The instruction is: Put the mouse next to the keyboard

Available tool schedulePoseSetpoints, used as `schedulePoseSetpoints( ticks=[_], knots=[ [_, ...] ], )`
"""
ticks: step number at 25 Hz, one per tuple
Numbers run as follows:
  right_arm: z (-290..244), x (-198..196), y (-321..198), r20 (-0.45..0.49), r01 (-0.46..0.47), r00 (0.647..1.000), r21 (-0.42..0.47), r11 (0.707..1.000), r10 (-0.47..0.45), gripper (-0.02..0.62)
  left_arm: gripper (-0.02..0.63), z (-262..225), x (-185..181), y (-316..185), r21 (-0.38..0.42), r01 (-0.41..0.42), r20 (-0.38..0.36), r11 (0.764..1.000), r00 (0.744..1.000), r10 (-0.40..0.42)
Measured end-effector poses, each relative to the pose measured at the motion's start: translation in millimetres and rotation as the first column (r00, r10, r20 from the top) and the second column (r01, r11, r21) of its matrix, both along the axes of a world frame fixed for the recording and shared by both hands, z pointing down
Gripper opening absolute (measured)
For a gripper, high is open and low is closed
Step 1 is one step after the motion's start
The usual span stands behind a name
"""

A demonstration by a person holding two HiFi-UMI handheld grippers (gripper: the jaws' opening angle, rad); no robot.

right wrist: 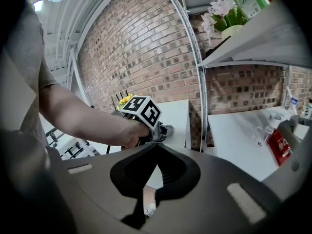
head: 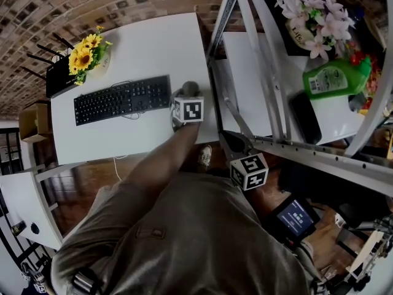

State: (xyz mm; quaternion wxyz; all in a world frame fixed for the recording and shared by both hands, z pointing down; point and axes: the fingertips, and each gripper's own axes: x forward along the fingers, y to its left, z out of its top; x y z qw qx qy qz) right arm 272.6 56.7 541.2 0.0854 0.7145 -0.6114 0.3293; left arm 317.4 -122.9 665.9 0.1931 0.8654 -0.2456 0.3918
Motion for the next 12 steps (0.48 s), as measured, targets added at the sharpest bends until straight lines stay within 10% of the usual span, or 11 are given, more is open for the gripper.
schedulePoseSetpoints(
  ticks=[12],
  knots=[
    [-2.1,5.3,-2.0,-0.009,0.002,1.0,-0.005,1.0,-0.002,0.011,0.287,-2.7,1.1,1.3,-0.009,-0.013,-0.044,1.0,0.999,0.013]
  ],
)
